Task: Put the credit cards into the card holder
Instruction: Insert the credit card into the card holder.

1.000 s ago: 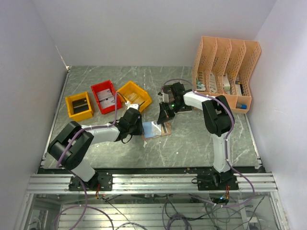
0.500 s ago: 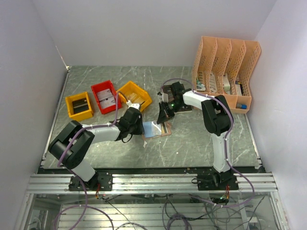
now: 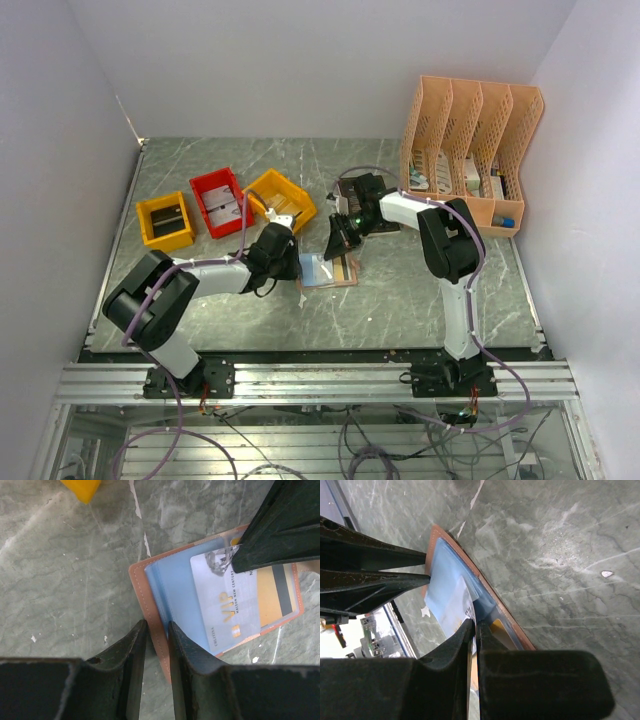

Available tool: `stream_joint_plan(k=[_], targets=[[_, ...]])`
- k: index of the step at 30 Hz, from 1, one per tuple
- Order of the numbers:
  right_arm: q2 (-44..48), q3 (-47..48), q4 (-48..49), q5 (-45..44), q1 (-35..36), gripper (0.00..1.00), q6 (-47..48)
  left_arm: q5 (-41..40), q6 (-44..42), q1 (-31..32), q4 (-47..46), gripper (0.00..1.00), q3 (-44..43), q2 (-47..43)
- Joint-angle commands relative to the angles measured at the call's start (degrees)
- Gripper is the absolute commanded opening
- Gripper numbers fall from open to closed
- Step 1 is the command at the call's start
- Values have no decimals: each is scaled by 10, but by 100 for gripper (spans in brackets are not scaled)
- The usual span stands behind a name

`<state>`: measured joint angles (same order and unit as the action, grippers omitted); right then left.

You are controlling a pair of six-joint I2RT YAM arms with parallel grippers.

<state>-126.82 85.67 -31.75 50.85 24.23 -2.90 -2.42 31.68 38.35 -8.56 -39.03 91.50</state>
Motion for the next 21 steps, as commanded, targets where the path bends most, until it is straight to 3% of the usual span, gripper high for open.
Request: stream_joint_plan(k=[1,10,15,21], targets=[[-20,-23,37,3,8,5,-18,38,-2,1,-42,34,-12,6],[-19,-32,48,2,6,8,-26,-37,18,1,20,40,6,-76],[-22,-32,46,0,4,9,-24,-20,47,2,36,42,2,-142],[-22,-32,44,-3,5,9,-22,1,131,43,-27,18,-6,-114]])
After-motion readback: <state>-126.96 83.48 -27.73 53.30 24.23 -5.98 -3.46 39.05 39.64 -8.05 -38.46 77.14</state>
